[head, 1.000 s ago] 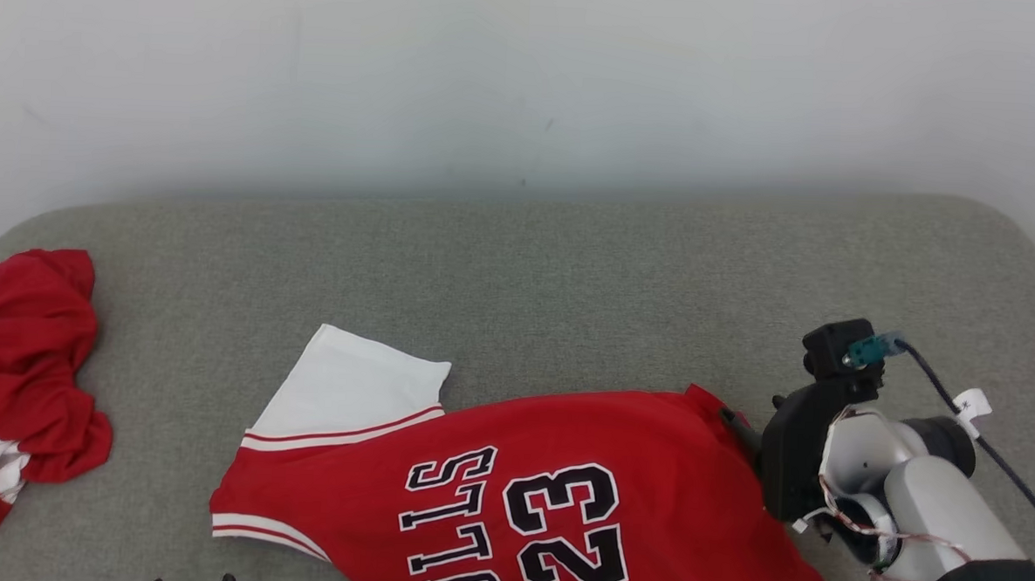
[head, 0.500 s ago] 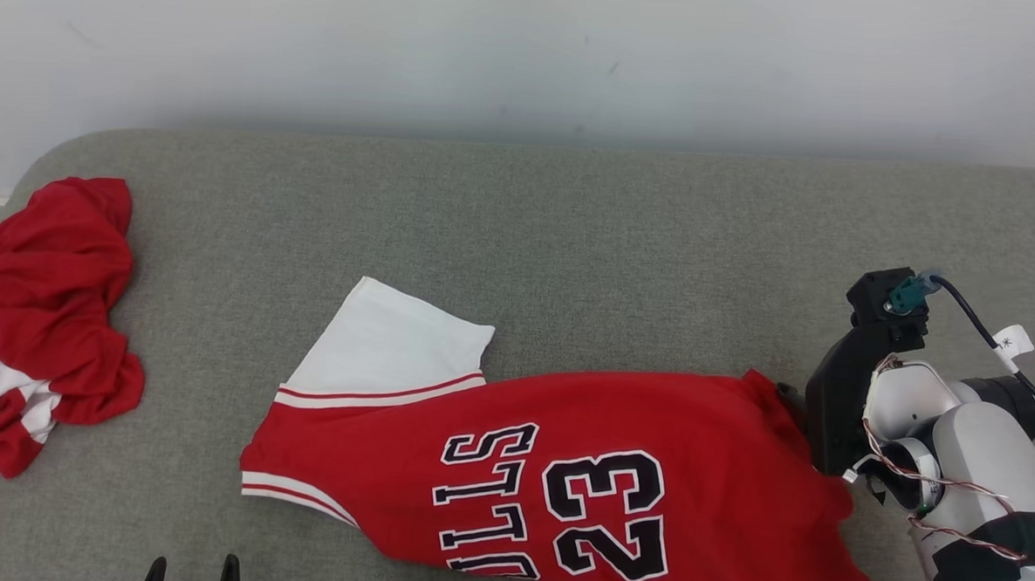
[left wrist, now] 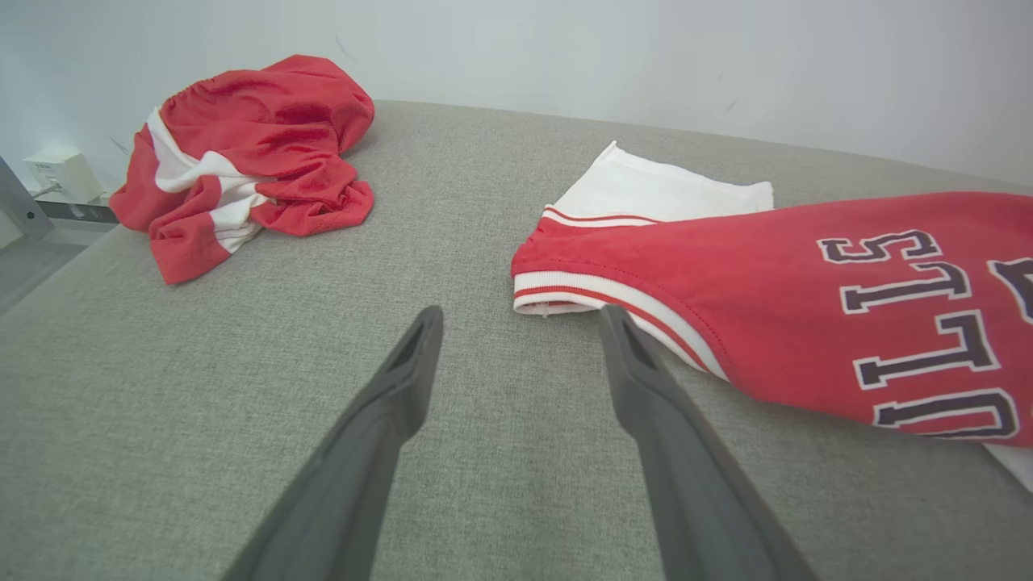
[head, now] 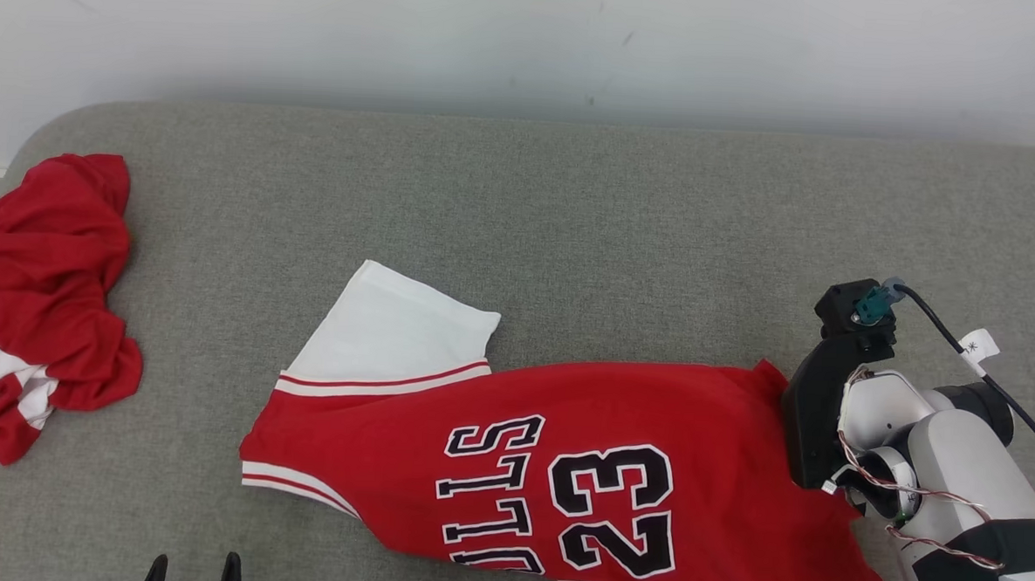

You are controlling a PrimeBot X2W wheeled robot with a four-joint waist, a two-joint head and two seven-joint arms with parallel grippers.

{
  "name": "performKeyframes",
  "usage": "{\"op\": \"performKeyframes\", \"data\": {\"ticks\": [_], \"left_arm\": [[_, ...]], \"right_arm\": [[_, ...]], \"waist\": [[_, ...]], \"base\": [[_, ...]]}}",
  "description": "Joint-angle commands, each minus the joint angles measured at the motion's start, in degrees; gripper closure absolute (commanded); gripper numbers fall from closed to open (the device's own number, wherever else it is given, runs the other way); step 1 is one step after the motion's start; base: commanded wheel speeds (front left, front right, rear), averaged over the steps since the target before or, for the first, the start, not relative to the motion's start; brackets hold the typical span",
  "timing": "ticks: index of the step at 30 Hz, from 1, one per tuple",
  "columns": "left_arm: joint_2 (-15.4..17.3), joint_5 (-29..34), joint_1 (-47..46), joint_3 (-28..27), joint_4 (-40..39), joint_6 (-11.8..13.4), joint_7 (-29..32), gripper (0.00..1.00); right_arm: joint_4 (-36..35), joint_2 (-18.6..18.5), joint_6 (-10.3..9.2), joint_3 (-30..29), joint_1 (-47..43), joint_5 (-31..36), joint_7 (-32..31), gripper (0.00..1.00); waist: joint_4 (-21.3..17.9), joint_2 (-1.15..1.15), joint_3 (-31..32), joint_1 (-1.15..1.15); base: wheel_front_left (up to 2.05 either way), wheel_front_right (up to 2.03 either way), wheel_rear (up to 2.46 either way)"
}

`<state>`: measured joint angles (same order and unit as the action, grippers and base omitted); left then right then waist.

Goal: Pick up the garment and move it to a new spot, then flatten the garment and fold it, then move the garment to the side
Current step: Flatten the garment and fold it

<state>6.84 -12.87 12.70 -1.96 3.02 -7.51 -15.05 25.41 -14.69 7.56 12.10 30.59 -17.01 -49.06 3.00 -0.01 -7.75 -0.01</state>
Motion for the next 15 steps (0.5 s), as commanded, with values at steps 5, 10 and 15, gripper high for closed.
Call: {"op": "performKeyframes", "data": {"ticks": [5,10,15], "left_arm": [[-0.4,0.6,-0.6,-0.1,0.0,0.1,-0.2,0.0],[-0.6,0.9,-0.4,-0.2,-0.2,0.1,-0.2,0.0],[-0.9,1.5,-0.1,-0.1,-0.4,0.1,-0.2,0.0]], "right_arm": [[-1.0,-0.5,-0.15,-1.9,0.5,1.8,3.3,1.0],[-1.5,0.3,-0.15,-5.4,1.7,3.8,8.4,1.0],[-2.2,2.7,-0.15,-10.7,4.3,5.6,17.5,1.0]], "waist": [[-0.3,0.01,0.0,0.01],[-0.6,0.01,0.3,0.01],[-1.0,0.01,0.7,0.01]], "base": [[0.0,0.0,0.0],[0.0,0.0,0.0],[0.0,0.0,0.0]]}}
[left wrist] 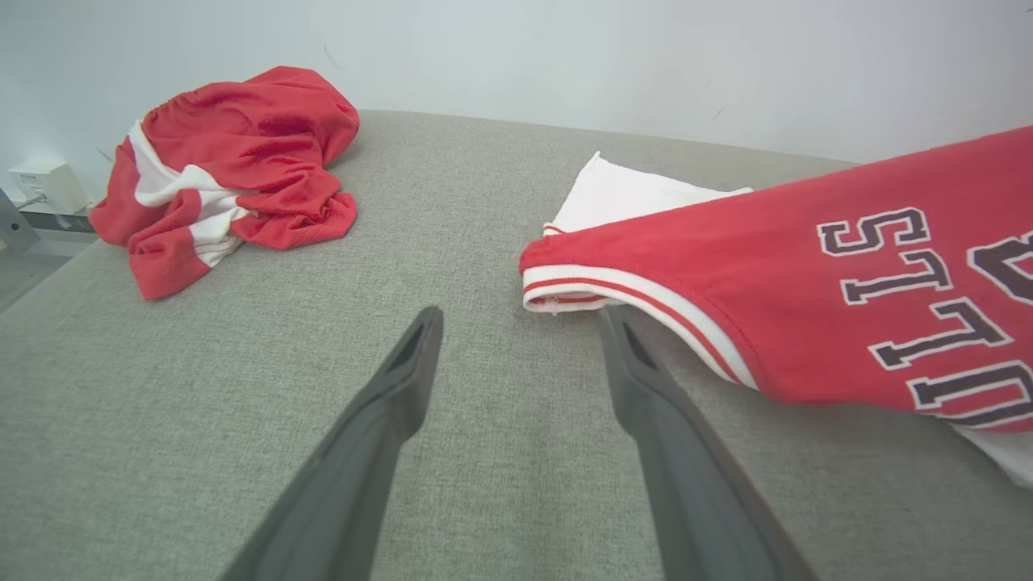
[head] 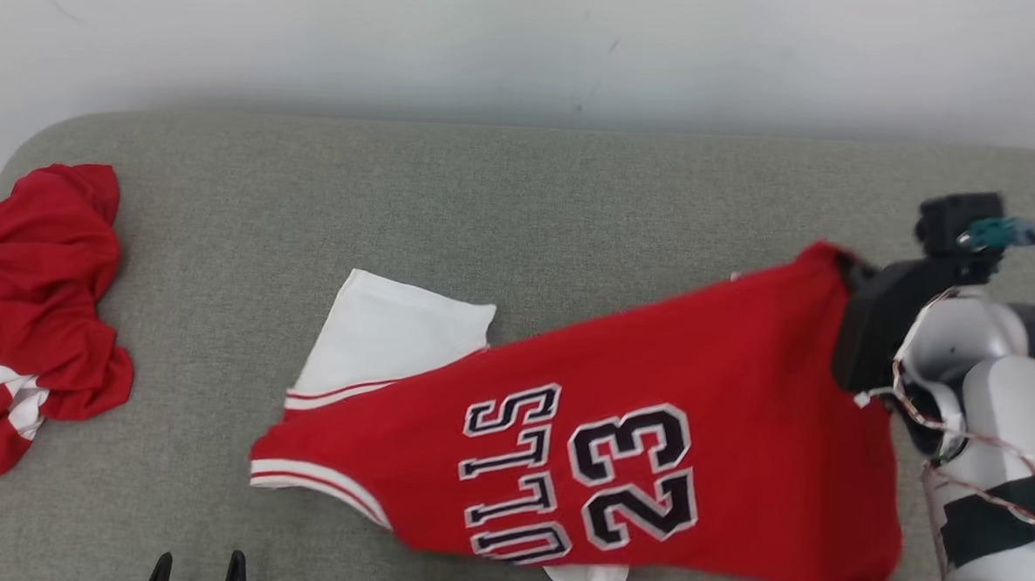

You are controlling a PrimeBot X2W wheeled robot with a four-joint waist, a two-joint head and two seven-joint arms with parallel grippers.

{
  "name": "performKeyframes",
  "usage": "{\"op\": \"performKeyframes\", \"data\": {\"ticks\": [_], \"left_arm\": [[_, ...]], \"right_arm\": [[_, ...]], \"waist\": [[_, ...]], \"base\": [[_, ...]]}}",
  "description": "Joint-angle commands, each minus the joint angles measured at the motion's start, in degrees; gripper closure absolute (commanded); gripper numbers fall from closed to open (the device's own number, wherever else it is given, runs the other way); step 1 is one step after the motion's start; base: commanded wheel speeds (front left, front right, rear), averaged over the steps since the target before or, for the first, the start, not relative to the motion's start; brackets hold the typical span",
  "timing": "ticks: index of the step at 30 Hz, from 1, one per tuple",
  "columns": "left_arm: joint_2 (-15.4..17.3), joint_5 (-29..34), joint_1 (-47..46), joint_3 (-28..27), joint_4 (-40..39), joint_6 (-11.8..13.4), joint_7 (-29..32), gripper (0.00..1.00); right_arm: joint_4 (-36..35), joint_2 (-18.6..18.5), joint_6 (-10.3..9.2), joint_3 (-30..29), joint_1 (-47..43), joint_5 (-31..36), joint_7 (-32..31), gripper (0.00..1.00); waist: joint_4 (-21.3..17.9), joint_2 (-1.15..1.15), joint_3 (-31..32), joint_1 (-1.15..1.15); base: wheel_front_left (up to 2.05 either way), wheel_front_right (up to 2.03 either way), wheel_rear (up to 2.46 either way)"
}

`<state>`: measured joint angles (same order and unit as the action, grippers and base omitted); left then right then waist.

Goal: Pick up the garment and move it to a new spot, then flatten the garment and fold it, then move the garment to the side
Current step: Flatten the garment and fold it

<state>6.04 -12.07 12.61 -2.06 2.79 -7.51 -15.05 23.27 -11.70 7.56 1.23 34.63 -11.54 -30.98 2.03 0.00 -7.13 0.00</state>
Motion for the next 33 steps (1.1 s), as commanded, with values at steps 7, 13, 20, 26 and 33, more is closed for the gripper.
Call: {"op": "performKeyframes", "data": {"ticks": [7,13,20,26,33], "left_arm": [[-0.6,1.2,0.4,0.0,-0.3,0.1,-0.2,0.0],[-1.2,1.3,1.3,-0.2,-0.5,0.1,-0.2,0.0],[-1.6,1.8,1.9,-0.5,-1.1,0.1,-0.2,0.0],[-1.7,2.2,2.3,-0.2,-1.1,0.1,-0.2,0.0],[-1.9,2.2,3.3,-0.2,-0.8,0.1,-0.2,0.0]], "right_arm": [[-0.4,2.9,-0.15,-8.1,0.0,-2.3,8.8,1.0],[3.1,4.9,-0.15,-19.3,-8.9,-2.7,5.1,1.0],[4.5,7.8,-0.15,-24.4,-15.1,-2.6,1.2,1.0],[3.6,8.1,-0.15,-23.3,-17.7,-0.2,-0.3,0.0],[-2.0,7.1,-0.15,-22.6,-20.7,3.8,4.4,0.0]], "waist": [[-0.3,0.0,0.7,0.0],[-0.7,0.0,1.6,0.0],[-2.6,0.0,2.4,0.0],[-3.4,0.0,3.4,0.0],[-3.2,0.0,5.4,0.0]], "base": [[0.0,0.0,0.0],[0.0,0.0,0.0],[0.0,0.0,0.0],[0.0,0.0,0.0],[0.0,0.0,0.0]]}}
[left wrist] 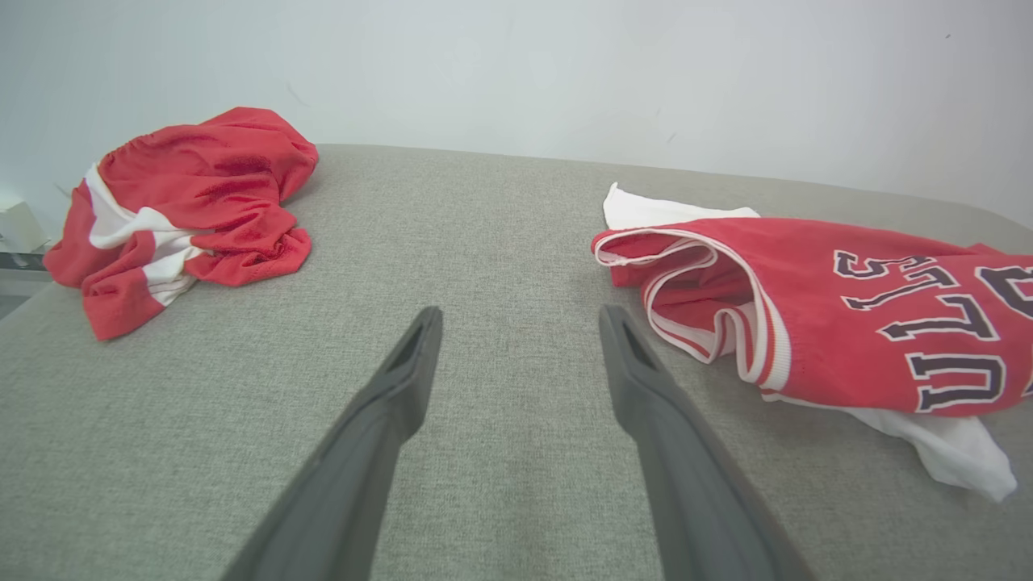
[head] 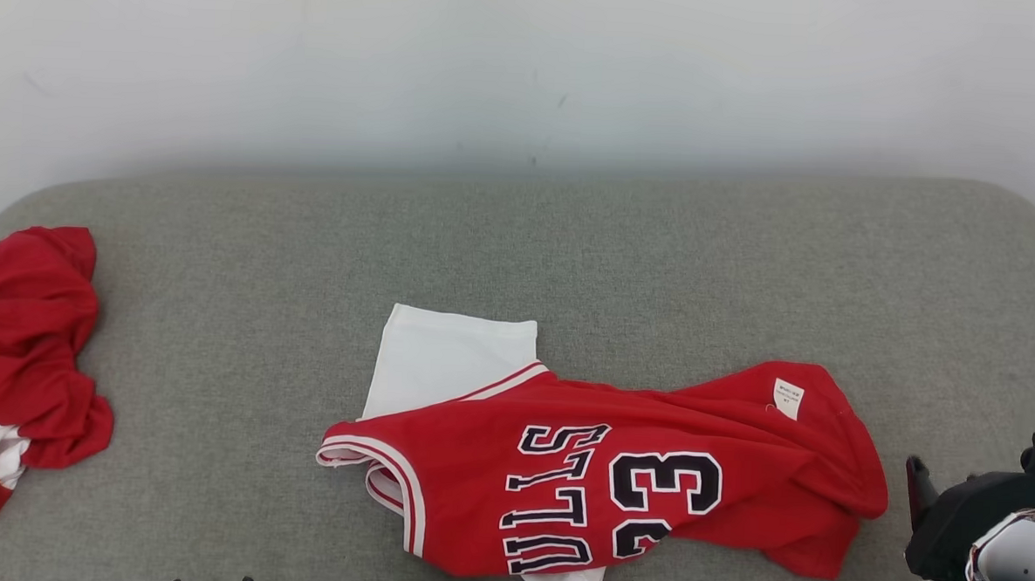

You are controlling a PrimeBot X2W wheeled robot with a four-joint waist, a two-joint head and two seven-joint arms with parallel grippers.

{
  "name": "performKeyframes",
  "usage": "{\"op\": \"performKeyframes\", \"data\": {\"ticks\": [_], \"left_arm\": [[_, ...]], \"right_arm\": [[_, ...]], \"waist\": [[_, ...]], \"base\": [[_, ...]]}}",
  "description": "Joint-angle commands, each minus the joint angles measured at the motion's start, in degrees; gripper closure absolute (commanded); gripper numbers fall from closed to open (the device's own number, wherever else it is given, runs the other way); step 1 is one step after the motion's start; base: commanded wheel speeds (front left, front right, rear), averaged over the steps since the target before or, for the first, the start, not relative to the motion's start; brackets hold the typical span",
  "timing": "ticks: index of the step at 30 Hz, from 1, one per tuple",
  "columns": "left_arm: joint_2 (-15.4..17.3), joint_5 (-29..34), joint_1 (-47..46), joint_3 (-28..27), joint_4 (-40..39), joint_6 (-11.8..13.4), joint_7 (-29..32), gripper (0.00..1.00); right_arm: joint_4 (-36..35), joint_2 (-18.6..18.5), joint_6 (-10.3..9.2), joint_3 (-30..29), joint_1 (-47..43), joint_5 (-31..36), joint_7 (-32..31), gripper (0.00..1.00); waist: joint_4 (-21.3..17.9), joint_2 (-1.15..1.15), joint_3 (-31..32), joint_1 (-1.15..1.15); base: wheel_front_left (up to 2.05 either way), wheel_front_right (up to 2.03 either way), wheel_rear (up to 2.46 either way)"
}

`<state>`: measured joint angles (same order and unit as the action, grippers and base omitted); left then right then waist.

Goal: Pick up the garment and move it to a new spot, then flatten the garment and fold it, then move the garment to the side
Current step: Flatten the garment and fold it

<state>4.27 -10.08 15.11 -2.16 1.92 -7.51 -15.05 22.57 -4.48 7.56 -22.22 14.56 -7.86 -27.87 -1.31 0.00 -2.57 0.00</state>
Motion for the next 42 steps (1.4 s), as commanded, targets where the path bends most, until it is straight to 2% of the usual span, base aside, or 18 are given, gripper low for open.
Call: {"op": "performKeyframes", "data": {"ticks": [1,4,5,12,19,28,42], "left_arm": [[-0.2,0.3,1.1,-0.1,0.0,0.1,-0.2,0.0],[-0.3,0.3,1.9,-0.5,-0.1,0.1,-0.2,0.0],[-0.3,0.3,1.9,-0.5,-0.1,0.1,-0.2,0.0],[-0.8,-0.2,3.1,-2.0,-0.4,0.1,-0.2,0.0],[-1.2,-0.6,2.1,-4.9,0.4,0.1,-0.2,0.0],[-1.4,0.4,1.6,-6.1,2.6,0.1,-0.2,0.0],[-1.4,0.0,2.9,-5.2,3.0,0.4,-0.2,0.0]], "right_arm": [[-2.6,-0.3,-0.15,1.5,-1.3,0.3,2.8,0.0],[-6.8,-0.4,-0.15,4.3,-3.8,-0.1,8.8,0.0],[-6.8,-0.4,-0.15,4.3,-3.8,-0.1,8.8,0.0],[-14.0,0.6,-0.15,12.7,-11.7,-1.3,25.6,0.0],[-14.2,0.9,-0.15,21.4,-18.6,0.0,36.9,0.0],[-9.4,1.3,-0.15,24.6,-20.6,0.9,41.0,0.0],[-7.2,1.6,-0.15,25.0,-20.0,0.7,41.3,0.0]], "waist": [[0.2,0.0,1.3,0.0],[0.2,0.0,2.4,0.0],[0.2,0.0,2.4,0.0],[-0.6,0.0,4.1,0.0],[-2.3,0.0,5.4,0.0],[-3.7,0.0,6.6,0.0],[-2.8,0.0,6.7,0.0]], "base": [[0.0,0.0,0.0],[0.0,0.0,0.0],[0.0,0.0,0.0],[0.0,0.0,0.0],[0.0,0.0,0.0],[0.0,0.0,0.0],[0.0,0.0,0.0]]}}
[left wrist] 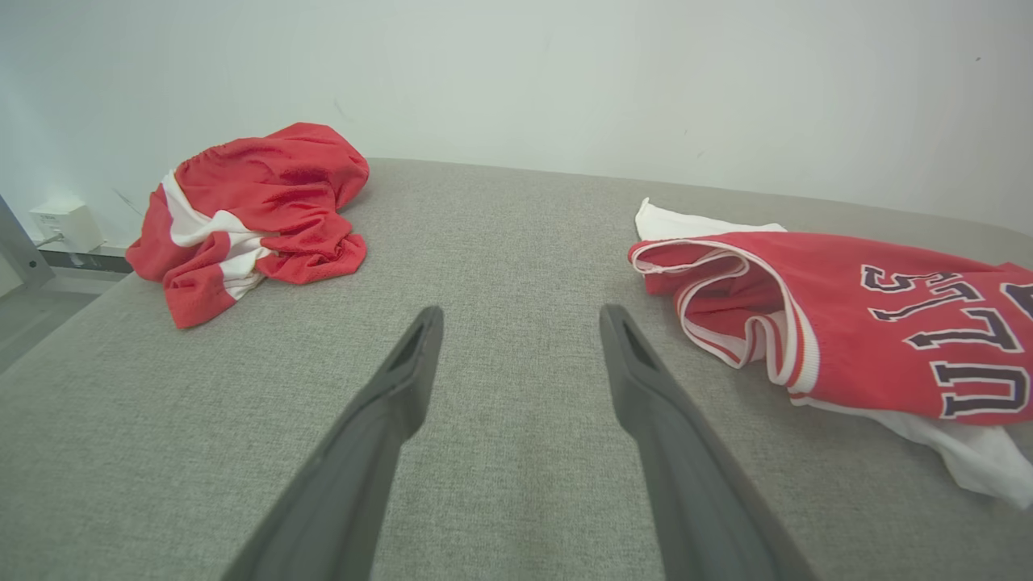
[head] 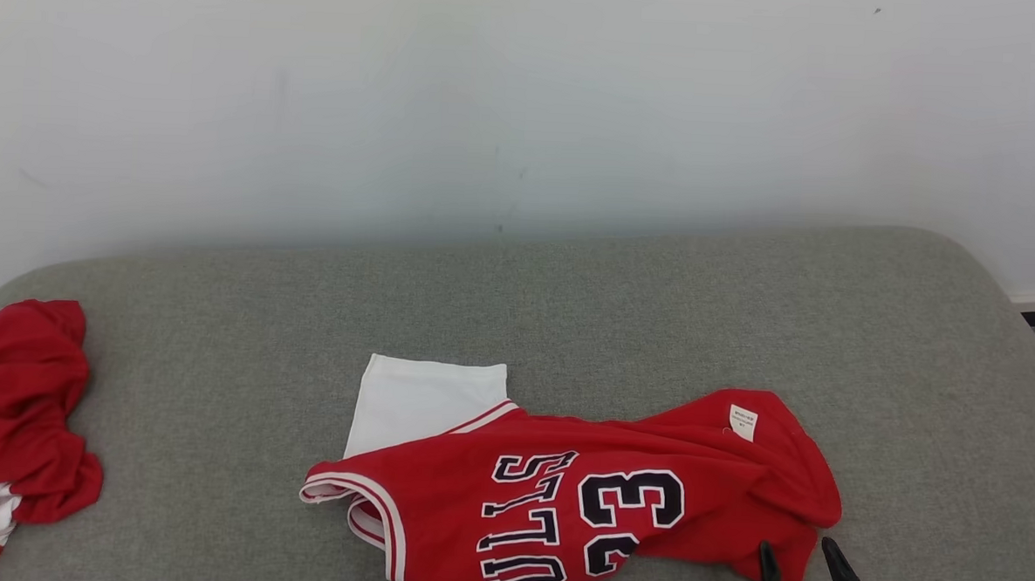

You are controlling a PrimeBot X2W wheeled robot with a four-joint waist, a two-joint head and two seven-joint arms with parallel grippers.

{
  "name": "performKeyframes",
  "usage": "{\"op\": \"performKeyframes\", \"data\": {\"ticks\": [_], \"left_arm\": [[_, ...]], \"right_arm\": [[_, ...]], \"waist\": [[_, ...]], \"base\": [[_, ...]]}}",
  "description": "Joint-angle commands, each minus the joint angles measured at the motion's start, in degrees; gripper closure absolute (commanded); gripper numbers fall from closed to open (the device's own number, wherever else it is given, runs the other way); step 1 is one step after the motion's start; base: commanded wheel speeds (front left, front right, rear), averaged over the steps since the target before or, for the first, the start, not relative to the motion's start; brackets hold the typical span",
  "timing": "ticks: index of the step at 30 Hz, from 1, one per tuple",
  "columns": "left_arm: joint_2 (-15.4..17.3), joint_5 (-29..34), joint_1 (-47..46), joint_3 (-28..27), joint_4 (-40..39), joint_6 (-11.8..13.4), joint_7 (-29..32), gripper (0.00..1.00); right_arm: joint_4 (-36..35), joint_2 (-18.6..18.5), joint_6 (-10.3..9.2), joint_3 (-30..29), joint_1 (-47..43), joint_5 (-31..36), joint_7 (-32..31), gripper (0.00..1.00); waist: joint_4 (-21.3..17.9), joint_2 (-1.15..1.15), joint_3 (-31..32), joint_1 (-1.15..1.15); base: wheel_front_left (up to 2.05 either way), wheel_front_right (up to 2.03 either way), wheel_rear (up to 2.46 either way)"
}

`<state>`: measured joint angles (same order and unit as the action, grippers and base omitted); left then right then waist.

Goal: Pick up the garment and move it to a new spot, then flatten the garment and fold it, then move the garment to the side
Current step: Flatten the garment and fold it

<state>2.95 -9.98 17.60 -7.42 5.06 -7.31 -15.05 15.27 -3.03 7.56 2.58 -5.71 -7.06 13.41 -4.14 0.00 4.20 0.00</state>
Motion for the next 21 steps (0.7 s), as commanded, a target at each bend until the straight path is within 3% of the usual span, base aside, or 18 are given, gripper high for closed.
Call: {"op": "performKeyframes", "data": {"ticks": [1,16,21], "left_arm": [[-0.1,-0.2,0.5,0.1,-0.4,0.3,-0.2,0.0],[-0.1,0.5,-0.9,-0.5,0.0,-0.2,-0.2,0.0],[1.4,1.1,-5.0,0.1,2.9,-0.1,-0.2,0.0]], "right_arm": [[0.0,0.1,-0.15,0.3,0.3,-0.1,0.0,0.0],[-0.7,0.2,-0.15,0.2,0.7,0.6,-0.7,0.0],[-0.9,-1.9,-0.15,0.1,3.8,1.1,-7.1,0.0]], "waist": [[0.0,0.0,-0.1,0.0],[0.0,0.0,-0.5,0.0],[-0.8,0.0,-2.1,0.0]], "base": [[0.0,0.0,0.0],[0.0,0.0,0.0],[0.0,0.0,0.0]]}}
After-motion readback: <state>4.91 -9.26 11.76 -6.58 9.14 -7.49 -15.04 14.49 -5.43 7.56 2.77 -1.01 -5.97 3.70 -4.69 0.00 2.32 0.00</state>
